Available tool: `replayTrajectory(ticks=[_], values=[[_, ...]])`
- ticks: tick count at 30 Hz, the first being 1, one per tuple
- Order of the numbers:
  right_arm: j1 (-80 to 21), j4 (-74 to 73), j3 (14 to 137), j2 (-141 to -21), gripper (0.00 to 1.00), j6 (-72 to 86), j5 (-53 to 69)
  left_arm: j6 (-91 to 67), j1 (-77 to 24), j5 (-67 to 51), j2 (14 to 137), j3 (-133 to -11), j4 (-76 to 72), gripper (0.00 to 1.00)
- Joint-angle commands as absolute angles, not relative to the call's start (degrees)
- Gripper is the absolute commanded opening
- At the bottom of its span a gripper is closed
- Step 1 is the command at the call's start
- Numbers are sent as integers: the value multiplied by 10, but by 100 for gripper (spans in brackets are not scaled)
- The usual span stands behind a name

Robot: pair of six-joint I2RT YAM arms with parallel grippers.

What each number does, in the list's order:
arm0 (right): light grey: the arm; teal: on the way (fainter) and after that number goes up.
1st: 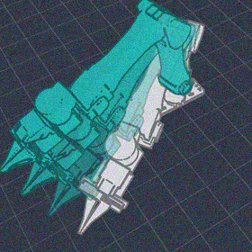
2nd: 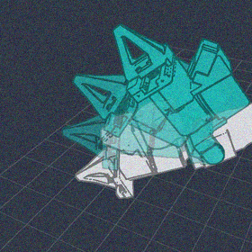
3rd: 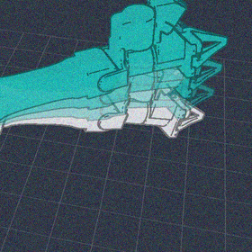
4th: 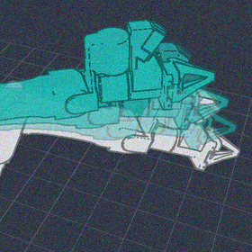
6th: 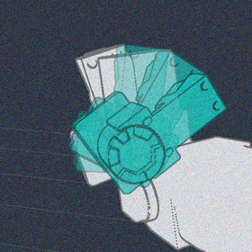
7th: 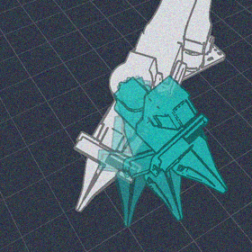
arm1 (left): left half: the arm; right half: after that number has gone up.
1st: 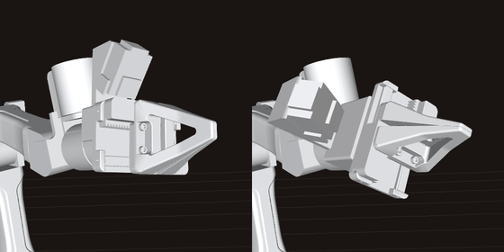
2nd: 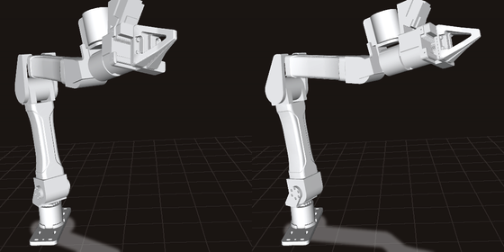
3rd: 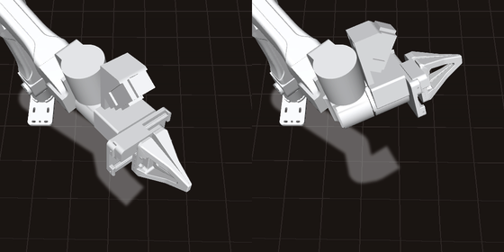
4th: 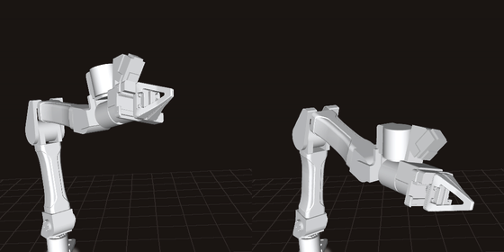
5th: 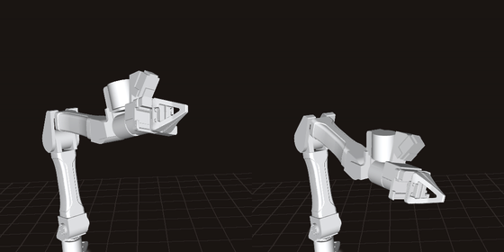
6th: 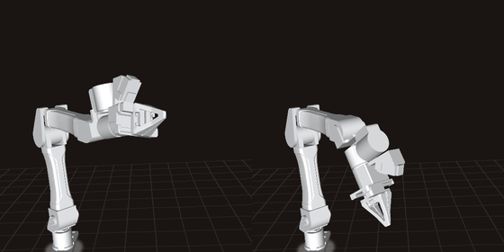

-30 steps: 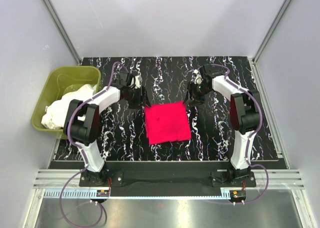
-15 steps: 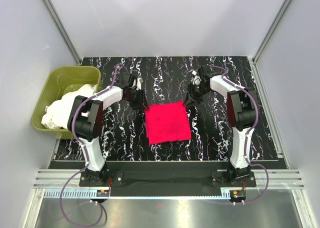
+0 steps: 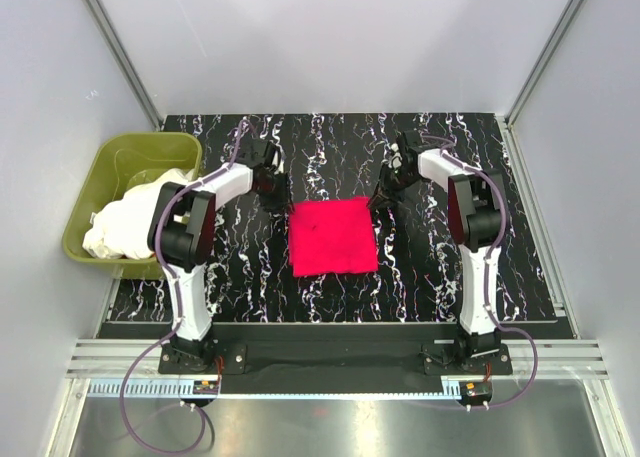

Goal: Fold and stack the t-shirts
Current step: Fold the tshirt

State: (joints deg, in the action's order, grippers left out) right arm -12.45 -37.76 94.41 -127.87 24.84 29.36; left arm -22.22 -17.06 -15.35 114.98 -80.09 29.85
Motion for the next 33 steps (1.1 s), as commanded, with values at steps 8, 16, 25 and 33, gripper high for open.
replayTrajectory(ticks=[8,16,25,33], values=[[-121,-476,1006,-1178,59,202,183,-232,-214,-83,964,-808,333,60],[-147,-125,832,-1181,25,472,481,-449,-242,-284,876,-495,-87,12],[-140,220,750,-1306,8,605,541,-508,-241,-291,959,-355,-289,0],[-102,13,795,-1322,11,463,474,-427,-244,-242,911,-310,-180,5]])
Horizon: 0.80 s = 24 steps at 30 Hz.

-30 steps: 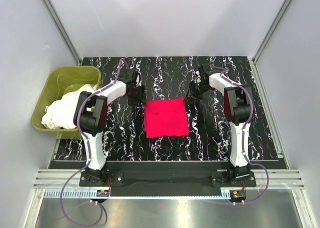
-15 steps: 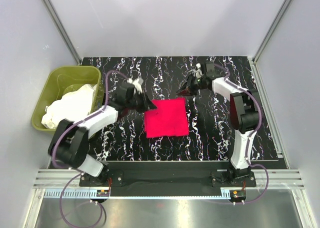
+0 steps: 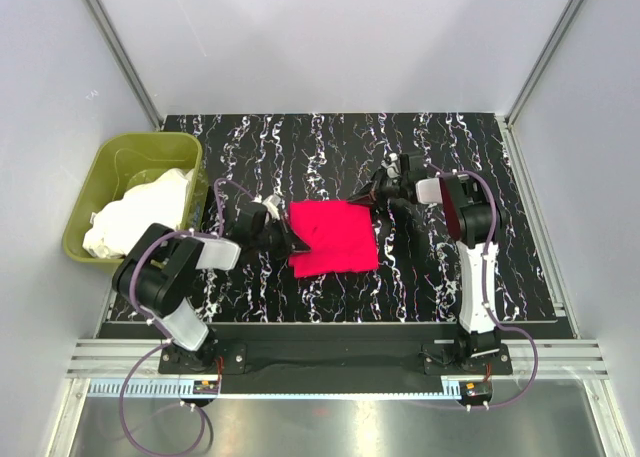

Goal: Fold and stack the t-shirts
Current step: Fold the tshirt

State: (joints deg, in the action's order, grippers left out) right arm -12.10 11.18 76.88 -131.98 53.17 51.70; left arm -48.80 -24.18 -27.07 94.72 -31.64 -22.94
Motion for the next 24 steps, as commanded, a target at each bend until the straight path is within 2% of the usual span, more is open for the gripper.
replayTrajectory(ticks=[1,3,4,6,7,9,13,19,22,24], values=[[-101,-88,825,-1304,13,400,459,-394,-252,-234,897,-318,-120,10],[-101,-182,878,-1288,21,312,395,-364,-258,-217,862,-350,-63,23],[-101,-218,893,-1280,36,289,378,-353,-258,-217,851,-360,-22,28],[-102,-291,911,-1247,48,244,329,-332,-259,-217,812,-392,13,42],[-101,-300,911,-1236,59,233,321,-327,-261,-220,799,-404,44,44],[-102,-322,912,-1209,67,214,307,-311,-265,-214,768,-446,79,50],[-102,-345,921,-1207,82,164,337,-301,-268,-209,732,-495,152,52],[-102,-348,899,-1202,84,145,321,-307,-268,-224,681,-496,205,52],[-102,-328,876,-1208,80,136,329,-302,-267,-216,639,-454,217,52],[-102,-313,868,-1207,78,134,338,-297,-265,-221,639,-444,216,47]])
